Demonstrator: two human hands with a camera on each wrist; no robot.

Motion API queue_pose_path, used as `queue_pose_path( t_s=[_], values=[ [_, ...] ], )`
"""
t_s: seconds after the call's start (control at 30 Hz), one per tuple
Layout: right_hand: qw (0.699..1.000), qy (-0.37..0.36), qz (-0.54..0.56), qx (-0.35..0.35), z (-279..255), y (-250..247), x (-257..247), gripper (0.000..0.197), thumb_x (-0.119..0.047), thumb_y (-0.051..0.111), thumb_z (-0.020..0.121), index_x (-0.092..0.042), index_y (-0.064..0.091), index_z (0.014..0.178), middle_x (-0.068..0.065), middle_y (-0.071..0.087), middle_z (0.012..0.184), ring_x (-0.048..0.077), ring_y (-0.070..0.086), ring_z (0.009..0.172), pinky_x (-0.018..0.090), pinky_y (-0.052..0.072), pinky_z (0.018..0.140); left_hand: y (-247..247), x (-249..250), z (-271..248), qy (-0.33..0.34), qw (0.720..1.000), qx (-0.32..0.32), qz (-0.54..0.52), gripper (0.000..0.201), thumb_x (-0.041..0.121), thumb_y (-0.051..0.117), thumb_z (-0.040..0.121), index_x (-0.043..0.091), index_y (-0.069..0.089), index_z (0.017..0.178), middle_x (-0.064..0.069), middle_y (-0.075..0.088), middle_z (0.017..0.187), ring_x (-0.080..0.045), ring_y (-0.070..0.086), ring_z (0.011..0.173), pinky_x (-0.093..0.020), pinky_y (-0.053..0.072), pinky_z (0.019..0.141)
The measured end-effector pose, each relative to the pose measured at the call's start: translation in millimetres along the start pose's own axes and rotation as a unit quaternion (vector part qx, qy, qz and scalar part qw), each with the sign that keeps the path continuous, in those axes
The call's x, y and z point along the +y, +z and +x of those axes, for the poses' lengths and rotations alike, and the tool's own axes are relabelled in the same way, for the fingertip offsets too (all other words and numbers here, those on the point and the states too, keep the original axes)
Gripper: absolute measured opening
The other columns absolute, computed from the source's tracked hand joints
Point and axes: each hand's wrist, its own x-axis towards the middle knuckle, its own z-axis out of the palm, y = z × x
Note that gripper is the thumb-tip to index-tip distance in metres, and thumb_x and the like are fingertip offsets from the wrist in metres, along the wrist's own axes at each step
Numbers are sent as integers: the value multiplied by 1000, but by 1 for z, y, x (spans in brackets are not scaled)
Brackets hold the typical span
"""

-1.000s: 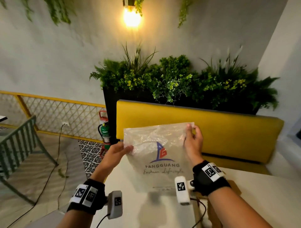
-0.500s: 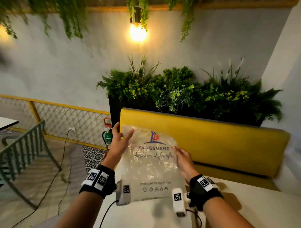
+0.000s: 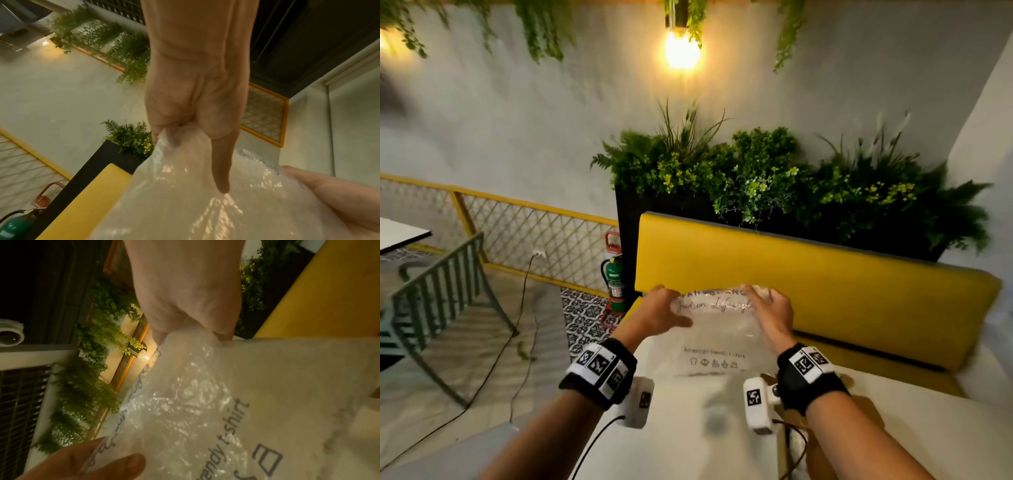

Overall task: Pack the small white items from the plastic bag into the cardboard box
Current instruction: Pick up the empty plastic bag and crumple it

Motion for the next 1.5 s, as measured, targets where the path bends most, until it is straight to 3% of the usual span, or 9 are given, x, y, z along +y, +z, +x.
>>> queue_pose_path(
  t_s=[0.17,0.3,0.47,0.67,0.77,0.87,1.13,1.33,1.5],
  values=[
    [999,2,-30,31,-1,-3,-2,40,-47,78,73,-10,69,88,5,49,113,20,50,97,38,49,92,-5,-1,-2,30,991,19,-128,42,30,83,74,9,49,58,-3,39,58,-15,33,54,-29,23,51],
    [999,4,-28,46,-2,-5,2,41,-30,78,79,-1,68,107,9,51,132,24,51,118,36,44,102,-3,-12,-4,-47,962,3,-269,62,31,87,66,6,57,114,-2,58,116,-17,55,105,-32,46,92],
    [992,110,56,1,-6,1,12,27,-26,75,78,-19,56,61,-5,54,62,16,45,59,34,41,66,0,-13,-19,-68,923,-47,-377,27,22,79,78,1,65,87,11,73,83,-3,67,79,-16,50,76],
    [989,131,55,42,-25,7,13,44,-43,57,94,-17,41,62,-3,40,60,14,34,55,27,32,53,8,-25,-22,-140,877,57,-456,44,24,83,74,5,57,103,-13,65,84,-20,61,62,-26,51,53],
    [989,108,32,-101,-38,2,14,45,-57,63,84,-15,46,88,-1,48,89,16,46,78,31,44,71,17,-36,-19,-189,877,114,-428,51,24,82,74,-8,59,106,-18,68,88,-27,64,69,-36,53,60],
    [966,47,-40,-251,-50,4,22,96,-49,84,66,-18,25,135,5,35,140,23,37,128,43,37,108,26,-37,-17,-230,907,162,-312,37,30,71,82,1,59,103,-20,69,100,-34,66,84,-48,56,74],
    [979,-25,-44,-195,-75,39,42,77,-11,72,79,-21,22,137,7,39,143,27,41,130,51,39,108,69,15,-29,-101,936,146,-303,33,45,47,94,22,48,119,-10,60,118,-32,55,110,-51,48,92],
    [943,91,131,-290,-84,49,34,79,-49,63,84,-47,13,145,-3,33,154,17,44,134,47,42,109,70,32,-29,-144,923,25,-357,54,67,64,75,43,50,121,-11,36,126,-25,43,111,-35,46,93],
    [965,25,-35,-260,-90,54,33,73,-67,44,81,-52,13,145,1,31,150,26,28,139,55,32,111,69,32,-26,-127,893,28,-430,60,51,64,83,48,39,137,-1,46,140,-22,49,126,-41,44,105]
  ],
)
